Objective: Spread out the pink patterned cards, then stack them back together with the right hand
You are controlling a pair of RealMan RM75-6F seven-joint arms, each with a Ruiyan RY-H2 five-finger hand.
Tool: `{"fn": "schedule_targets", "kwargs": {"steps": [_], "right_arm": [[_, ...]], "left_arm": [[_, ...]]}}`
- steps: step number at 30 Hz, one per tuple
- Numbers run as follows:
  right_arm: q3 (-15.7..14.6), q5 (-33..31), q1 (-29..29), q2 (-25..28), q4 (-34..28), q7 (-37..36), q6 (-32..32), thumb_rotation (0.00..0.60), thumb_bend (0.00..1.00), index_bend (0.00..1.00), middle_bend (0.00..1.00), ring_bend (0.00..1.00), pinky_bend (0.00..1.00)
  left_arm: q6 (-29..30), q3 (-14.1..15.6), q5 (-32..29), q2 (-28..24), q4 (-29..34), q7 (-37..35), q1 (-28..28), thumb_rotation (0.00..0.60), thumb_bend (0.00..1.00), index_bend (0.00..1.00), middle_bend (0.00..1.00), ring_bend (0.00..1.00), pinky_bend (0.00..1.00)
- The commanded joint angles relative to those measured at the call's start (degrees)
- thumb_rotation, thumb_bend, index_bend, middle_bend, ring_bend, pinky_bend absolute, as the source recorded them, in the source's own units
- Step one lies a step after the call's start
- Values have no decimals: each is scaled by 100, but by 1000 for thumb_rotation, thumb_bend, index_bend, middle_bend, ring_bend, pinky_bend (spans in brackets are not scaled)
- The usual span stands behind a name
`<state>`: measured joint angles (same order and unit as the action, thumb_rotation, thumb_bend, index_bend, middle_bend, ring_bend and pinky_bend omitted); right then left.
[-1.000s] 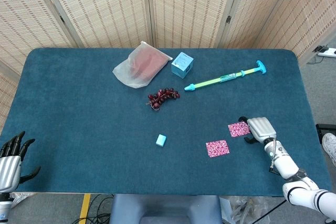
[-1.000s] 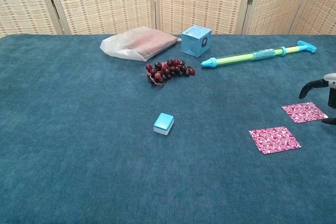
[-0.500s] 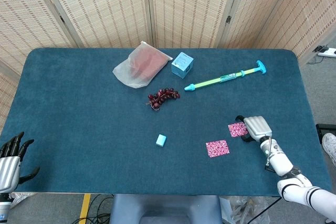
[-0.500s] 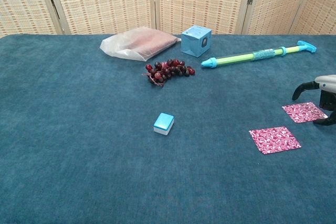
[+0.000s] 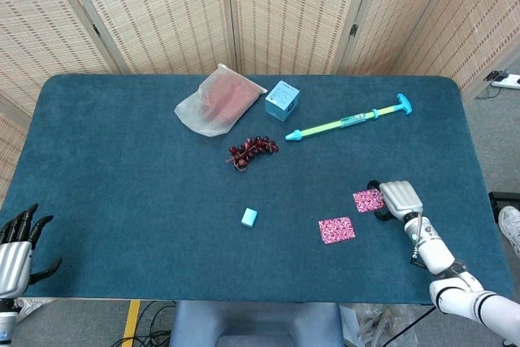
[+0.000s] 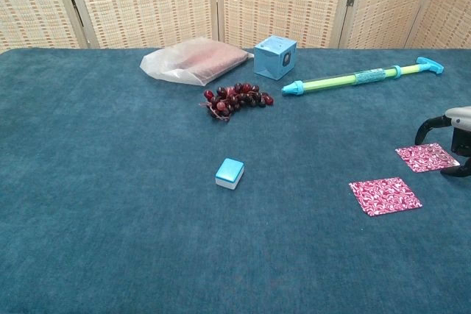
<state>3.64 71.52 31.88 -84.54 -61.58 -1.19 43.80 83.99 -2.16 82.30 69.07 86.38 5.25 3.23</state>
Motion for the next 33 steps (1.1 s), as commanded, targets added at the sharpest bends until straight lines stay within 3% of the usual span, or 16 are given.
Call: {"fn": "schedule_targets", "kwargs": {"steps": [1, 14, 25, 33], "right_arm": [[4, 12, -12, 2, -4, -3, 24, 600, 348, 316, 1000, 1000, 1000], [30, 164, -129, 209, -359, -17, 345, 600, 357, 355, 1000, 1000, 1000], [-235, 556, -300, 755, -1877, 149, 658, 600, 357, 355, 1000, 1000, 1000], [-351, 482, -317, 712, -2426, 476, 603, 600, 357, 355, 1000, 1000, 1000]], "left_arm": [[-8, 4, 1, -2, 5, 8, 3, 600, 256, 204, 44, 47, 127], [-16, -1, 15, -2, 15, 20, 21, 600, 256, 204, 44, 47, 127], [-12, 0, 12, 5, 22, 33, 21, 600, 256, 204, 44, 47, 127], [-33, 22, 11, 20, -8, -4, 14, 600, 256, 204, 46, 47, 127]]}}
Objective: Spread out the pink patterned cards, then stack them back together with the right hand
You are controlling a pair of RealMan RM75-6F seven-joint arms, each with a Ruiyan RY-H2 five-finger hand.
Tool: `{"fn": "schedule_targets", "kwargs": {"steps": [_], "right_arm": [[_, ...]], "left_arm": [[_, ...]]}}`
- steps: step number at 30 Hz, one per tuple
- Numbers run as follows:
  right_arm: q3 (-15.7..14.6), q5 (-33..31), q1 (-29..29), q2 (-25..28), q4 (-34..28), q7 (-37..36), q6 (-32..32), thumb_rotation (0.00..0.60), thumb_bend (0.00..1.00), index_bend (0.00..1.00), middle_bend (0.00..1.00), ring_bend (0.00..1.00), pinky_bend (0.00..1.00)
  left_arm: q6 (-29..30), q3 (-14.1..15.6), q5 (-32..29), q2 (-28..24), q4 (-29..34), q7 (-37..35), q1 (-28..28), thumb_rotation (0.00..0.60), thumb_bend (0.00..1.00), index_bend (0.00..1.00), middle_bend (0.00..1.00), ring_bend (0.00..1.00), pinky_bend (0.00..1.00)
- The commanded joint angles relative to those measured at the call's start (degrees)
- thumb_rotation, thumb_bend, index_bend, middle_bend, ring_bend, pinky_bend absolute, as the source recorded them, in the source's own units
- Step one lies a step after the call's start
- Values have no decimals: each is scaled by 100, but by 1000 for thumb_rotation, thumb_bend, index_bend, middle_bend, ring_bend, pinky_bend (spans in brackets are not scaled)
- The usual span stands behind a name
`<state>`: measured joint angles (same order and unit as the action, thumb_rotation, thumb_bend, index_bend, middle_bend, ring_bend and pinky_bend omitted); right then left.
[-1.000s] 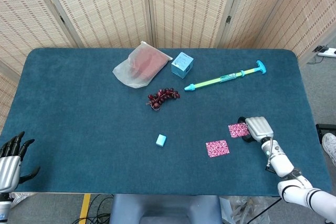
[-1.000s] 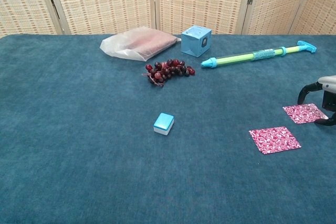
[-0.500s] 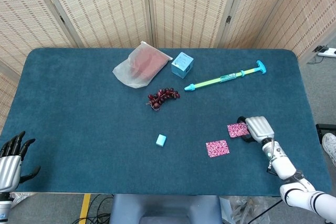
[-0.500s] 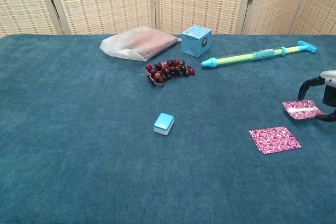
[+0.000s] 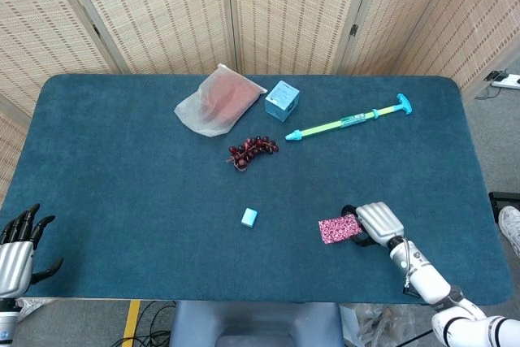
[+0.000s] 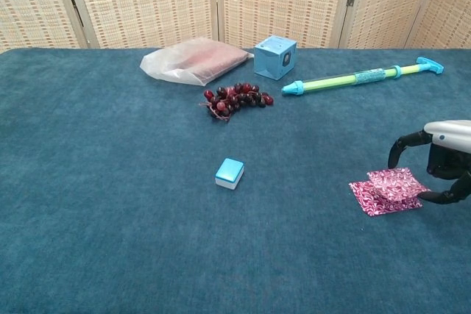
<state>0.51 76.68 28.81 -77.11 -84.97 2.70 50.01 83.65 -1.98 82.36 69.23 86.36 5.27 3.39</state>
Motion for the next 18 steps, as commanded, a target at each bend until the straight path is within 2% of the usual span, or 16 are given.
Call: {"fn": "schedule_targets", "kwargs": {"steps": [1, 18], "right_arm": [[-45, -58, -8, -58, -103, 134, -28, 600, 357, 354, 1000, 1000, 1000], [-19, -209, 45, -116, -100, 367, -38, 600, 357, 355, 1000, 1000, 1000]], "left_arm": [[4, 6, 8, 5, -14, -14, -4, 600, 256, 204, 46, 47, 127], [-15, 4, -26, 23, -98, -83, -19, 600, 256, 204, 46, 47, 126]]}}
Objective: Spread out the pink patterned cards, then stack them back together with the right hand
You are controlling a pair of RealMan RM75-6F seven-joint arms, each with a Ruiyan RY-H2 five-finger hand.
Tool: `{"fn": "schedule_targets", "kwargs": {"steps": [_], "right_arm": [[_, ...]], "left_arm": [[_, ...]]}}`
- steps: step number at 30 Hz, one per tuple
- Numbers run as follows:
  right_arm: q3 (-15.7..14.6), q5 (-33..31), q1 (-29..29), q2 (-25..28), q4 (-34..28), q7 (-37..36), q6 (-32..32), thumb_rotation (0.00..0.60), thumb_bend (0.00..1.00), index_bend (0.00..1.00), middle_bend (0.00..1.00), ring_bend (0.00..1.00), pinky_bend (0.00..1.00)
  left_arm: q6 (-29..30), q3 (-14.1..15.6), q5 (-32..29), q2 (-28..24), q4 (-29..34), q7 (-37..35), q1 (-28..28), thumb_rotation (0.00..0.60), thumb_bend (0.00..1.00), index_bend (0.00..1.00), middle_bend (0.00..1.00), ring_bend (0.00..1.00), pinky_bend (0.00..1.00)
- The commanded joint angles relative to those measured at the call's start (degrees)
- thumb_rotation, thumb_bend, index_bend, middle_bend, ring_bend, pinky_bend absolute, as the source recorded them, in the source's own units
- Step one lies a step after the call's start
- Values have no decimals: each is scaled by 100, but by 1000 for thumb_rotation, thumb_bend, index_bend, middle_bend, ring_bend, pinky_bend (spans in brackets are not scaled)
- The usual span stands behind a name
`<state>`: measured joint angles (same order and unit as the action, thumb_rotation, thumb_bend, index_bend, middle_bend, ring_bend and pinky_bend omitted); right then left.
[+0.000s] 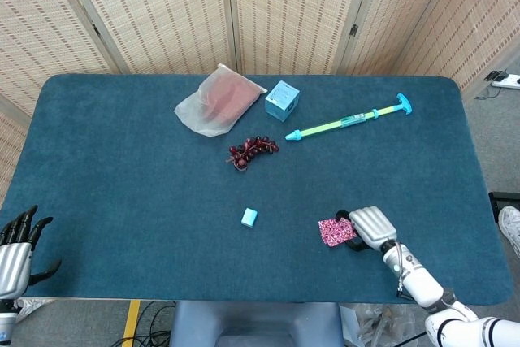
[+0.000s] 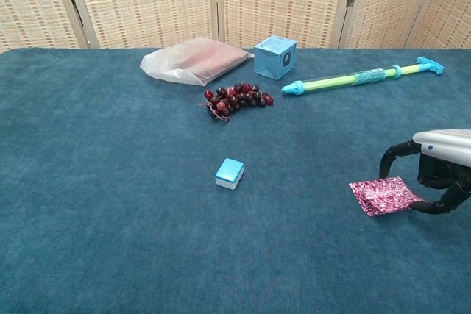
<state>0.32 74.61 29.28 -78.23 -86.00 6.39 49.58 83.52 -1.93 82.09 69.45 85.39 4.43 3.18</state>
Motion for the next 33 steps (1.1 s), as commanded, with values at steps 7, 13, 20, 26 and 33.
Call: {"fn": "schedule_targets", "kwargs": {"steps": [7, 13, 20, 26, 33], "right_arm": [[0, 9, -1, -61, 59, -42, 20, 600, 347, 315, 1000, 1000, 1000], [2, 52, 8, -79, 86, -100, 33, 600, 327, 278, 1000, 1000, 1000], [-7, 87, -5, -65, 78, -131, 74, 600, 322, 262, 1000, 1000, 1000], [126, 167, -150, 175, -90, -172, 554, 600, 319, 262, 1000, 1000, 1000], [233, 459, -610, 619, -301, 95, 1739, 600, 366, 262, 897, 964, 1000]], "left_arm": [[-27, -3, -10, 6, 0, 7, 13, 600, 256, 214, 46, 47, 127], [-24, -5, -16, 4, -8, 4, 9, 600, 256, 214, 46, 47, 126], [-24, -2, -8, 7, -16, -9, 9, 600, 256, 214, 46, 47, 127], [-2, -32, -1, -16, -2, -14, 24, 600, 256, 214, 46, 47, 126], [17, -58, 19, -19, 39, -3, 47, 600, 256, 214, 46, 47, 126]]}}
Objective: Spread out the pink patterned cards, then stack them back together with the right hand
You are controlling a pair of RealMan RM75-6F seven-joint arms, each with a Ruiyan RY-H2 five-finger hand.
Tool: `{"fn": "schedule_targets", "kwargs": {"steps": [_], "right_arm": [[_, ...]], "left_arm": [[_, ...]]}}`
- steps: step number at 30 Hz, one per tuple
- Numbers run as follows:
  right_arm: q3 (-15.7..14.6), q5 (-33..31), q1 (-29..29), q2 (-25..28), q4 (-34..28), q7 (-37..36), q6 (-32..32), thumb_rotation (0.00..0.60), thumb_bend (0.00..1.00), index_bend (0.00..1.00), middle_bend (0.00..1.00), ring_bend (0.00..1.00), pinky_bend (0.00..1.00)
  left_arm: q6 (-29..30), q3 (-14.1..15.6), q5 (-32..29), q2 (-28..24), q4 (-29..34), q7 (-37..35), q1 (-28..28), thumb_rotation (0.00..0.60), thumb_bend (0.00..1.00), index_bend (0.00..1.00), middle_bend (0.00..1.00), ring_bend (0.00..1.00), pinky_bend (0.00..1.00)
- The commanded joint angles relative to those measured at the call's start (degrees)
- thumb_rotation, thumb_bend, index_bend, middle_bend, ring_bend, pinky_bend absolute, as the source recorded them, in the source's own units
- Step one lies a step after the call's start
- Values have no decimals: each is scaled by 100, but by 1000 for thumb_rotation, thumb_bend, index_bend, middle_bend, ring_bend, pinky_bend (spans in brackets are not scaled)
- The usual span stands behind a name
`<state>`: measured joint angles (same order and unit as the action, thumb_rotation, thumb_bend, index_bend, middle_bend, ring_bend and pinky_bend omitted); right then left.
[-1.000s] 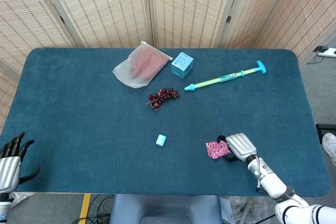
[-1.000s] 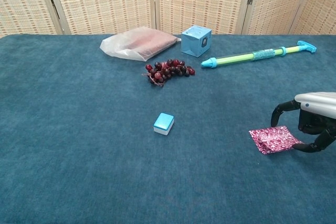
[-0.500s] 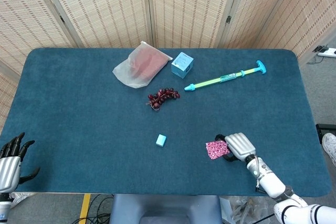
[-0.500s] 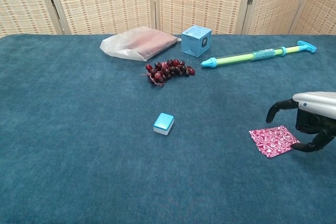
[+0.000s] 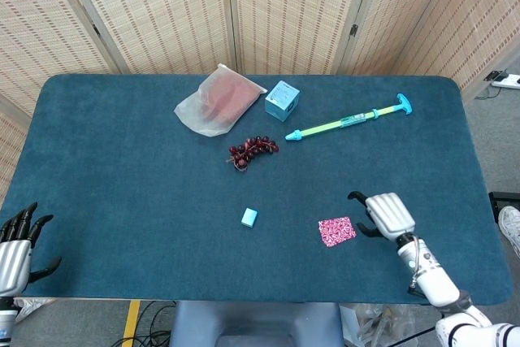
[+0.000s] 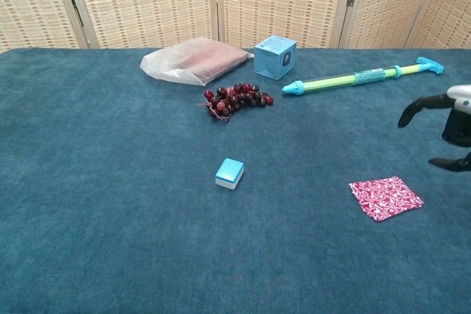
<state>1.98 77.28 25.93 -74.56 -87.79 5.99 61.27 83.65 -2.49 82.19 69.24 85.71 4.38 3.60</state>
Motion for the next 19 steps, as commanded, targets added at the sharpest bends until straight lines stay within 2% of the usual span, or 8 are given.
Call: {"fn": "schedule_targets", "kwargs": {"steps": [1, 2, 3, 8, 11, 13, 19], "right_arm": [[71, 268, -371, 317, -130, 153, 786, 600, 367, 262, 846, 913, 992], [76, 342, -446, 351, -114, 169, 970, 600, 367, 262, 776, 825, 961], [76, 414, -523, 379, -86, 188, 1152, 600, 367, 262, 743, 783, 936], [16, 729, -965, 568, -30, -41, 1956, 600, 359, 253, 349, 327, 508], [-86, 876, -1233, 722, -16, -230, 2300, 600, 350, 169, 189, 151, 287], [-136, 963, -1391, 775, -2, -317, 2515, 600, 349, 129, 142, 93, 210], [-331, 1251, -1723, 952, -42, -519, 2833, 600, 348, 120, 135, 83, 195]], "left_arm": [[14, -8, 19, 7, 13, 12, 11, 600, 256, 214, 46, 47, 126], [26, -13, 27, 13, 15, 26, 14, 600, 256, 214, 46, 47, 126], [37, -19, 34, 17, 20, 40, 18, 600, 256, 214, 46, 47, 127], [99, -56, 75, 23, 93, 115, 43, 600, 256, 213, 46, 47, 126], [165, -53, 137, 21, 191, 183, 42, 600, 257, 213, 46, 47, 126], [181, -42, 172, 18, 249, 210, 45, 600, 256, 213, 46, 47, 126], [241, -35, 283, 10, 401, 328, 72, 600, 256, 210, 46, 47, 126]]}}
